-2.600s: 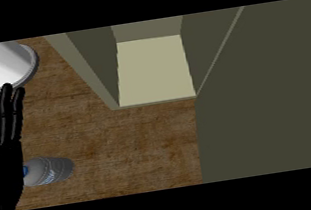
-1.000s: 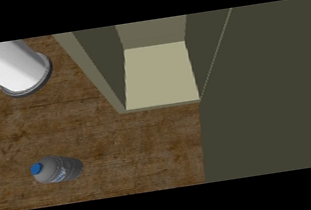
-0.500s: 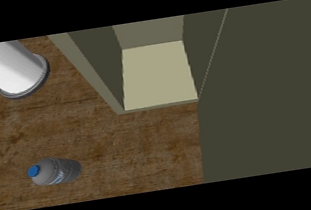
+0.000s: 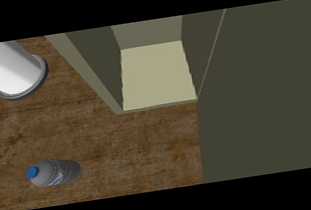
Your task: Pick up the bottled water, place it into the cabinet and close the cabinet
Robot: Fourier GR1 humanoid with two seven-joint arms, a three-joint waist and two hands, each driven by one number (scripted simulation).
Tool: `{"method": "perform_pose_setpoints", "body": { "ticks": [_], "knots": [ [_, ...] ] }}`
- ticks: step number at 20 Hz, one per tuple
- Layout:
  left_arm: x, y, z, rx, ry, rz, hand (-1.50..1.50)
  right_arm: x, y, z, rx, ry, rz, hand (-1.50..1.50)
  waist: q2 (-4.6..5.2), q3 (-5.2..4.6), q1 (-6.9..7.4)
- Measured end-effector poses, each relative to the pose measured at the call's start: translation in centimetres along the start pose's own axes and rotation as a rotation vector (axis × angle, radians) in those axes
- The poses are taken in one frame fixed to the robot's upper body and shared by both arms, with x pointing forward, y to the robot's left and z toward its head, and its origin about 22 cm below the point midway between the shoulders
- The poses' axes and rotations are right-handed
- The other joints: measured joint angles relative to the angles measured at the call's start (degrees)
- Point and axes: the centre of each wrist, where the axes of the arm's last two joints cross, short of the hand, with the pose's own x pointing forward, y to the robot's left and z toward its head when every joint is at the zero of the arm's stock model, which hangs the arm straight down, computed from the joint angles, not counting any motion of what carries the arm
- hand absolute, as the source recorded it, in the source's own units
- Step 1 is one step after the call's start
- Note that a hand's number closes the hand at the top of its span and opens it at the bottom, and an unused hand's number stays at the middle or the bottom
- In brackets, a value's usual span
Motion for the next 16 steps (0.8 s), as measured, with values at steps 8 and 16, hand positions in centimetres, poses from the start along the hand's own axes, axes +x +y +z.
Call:
{"method": "perform_pose_setpoints", "body": {
  "ticks": [8,16],
  "knots": [
    [-4.9,1.5,-1.7,0.011,0.063,-0.025,-1.5,0.1,0.0,1.2,0.001,-0.002,0.002,-1.5,0.12,-0.01,-0.15],
    [-9.9,2.7,-3.6,0.017,0.102,-0.029,-1.5,0.3,-0.3,2.5,0.01,0.007,0.019,-1.5,0.18,-0.03,-0.16]
  ]
}}
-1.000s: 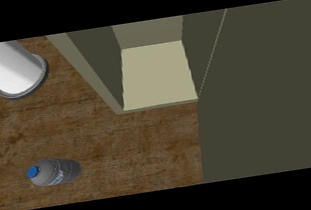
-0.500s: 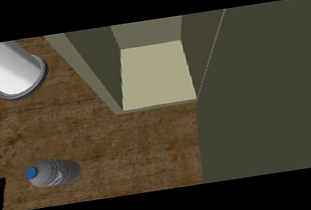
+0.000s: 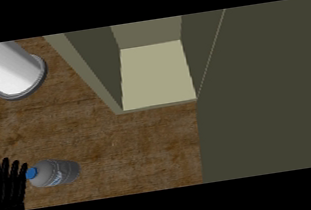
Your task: Pick up the bottled water, place it into the cabinet and close the cabinet
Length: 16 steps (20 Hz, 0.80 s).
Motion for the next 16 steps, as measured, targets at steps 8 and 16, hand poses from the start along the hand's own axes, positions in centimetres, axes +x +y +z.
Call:
{"method": "perform_pose_setpoints", "body": {
  "ticks": [8,16],
  "knots": [
    [-4.3,0.9,-1.2,0.016,0.011,0.009,-1.5,0.3,0.1,1.2,-0.006,0.009,-0.003,-1.5,0.04,-0.02,0.03],
    [-7.0,1.4,-2.6,0.058,0.002,-0.009,-1.5,0.5,-0.4,2.3,-0.005,-0.001,0.025,-1.5,0.05,-0.01,0.03]
  ]
}}
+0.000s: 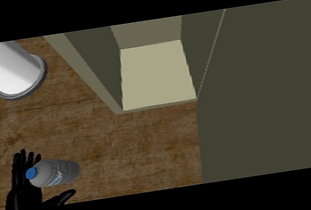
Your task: Pick up the bottled water, place it into the cabinet and close the cabinet
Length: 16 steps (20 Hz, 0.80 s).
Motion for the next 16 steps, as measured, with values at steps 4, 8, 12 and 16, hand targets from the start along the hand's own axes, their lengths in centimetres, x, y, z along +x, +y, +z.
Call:
{"method": "perform_pose_setpoints", "body": {
  "ticks": [4,8,12,16],
  "knots": [
    [-1.4,-0.1,-0.1,-0.004,0.001,0.027,-1.5,0.2,-0.2,0.5,-0.003,0.001,0.011,-1.5,0.03,-0.01,0.11],
    [-2.4,-0.4,-0.7,-0.03,0.001,0.101,-1.5,0.1,-0.3,0.6,-0.003,0.001,0.009,-1.5,0.07,-0.02,0.17],
    [-3.1,-1.1,-1.7,-0.058,-0.005,0.177,-1.5,0.0,-0.4,0.6,-0.001,-0.004,0.012,-1.5,0.09,-0.01,0.25],
    [-3.6,-1.6,-2.1,-0.065,-0.007,0.22,1.5,0.0,-0.3,0.4,-0.008,-0.003,0.012,-1.5,0.13,-0.01,0.42]
  ]
}}
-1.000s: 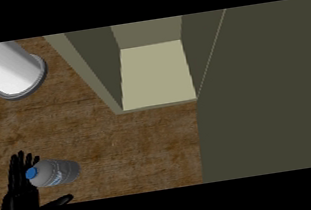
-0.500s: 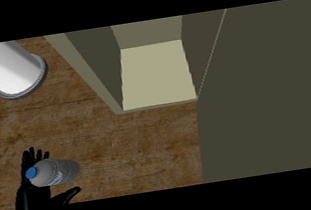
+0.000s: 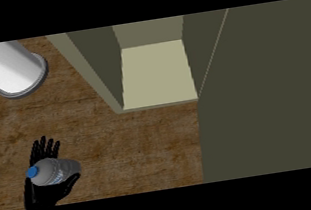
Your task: Pick up the bottled water, place it into the cabinet and close the cabinet
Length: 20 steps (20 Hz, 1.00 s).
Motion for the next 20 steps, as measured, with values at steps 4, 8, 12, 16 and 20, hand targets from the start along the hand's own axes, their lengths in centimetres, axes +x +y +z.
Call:
{"method": "perform_pose_setpoints", "body": {
  "ticks": [4,8,12,16,20],
  "knots": [
    [0.2,-0.1,-1.0,0.009,-0.013,0.028,1.5,0.3,-0.7,0.5,0.017,0.009,0.026,-1.5,-0.07,0.02,-0.08],
    [0.0,-1.0,-1.2,-0.002,-0.031,0.049,1.5,0.3,-0.8,0.6,0.018,0.014,0.028,-1.5,-0.12,0.05,0.16],
    [0.0,-1.5,-1.5,0.003,-0.067,0.043,1.5,0.4,-0.6,1.0,0.008,0.01,0.013,-1.5,-0.14,0.04,0.01],
    [-0.1,-3.3,-2.7,-0.023,-0.114,0.031,1.5,0.4,-0.8,1.2,0.004,0.018,0.023,-1.5,-0.16,0.06,-0.02],
    [-0.9,-6.5,-4.1,-0.103,-0.117,0.034,1.5,0.1,-0.8,0.8,0.009,0.004,0.019,-1.5,-0.08,0.04,-0.05]
  ]
}}
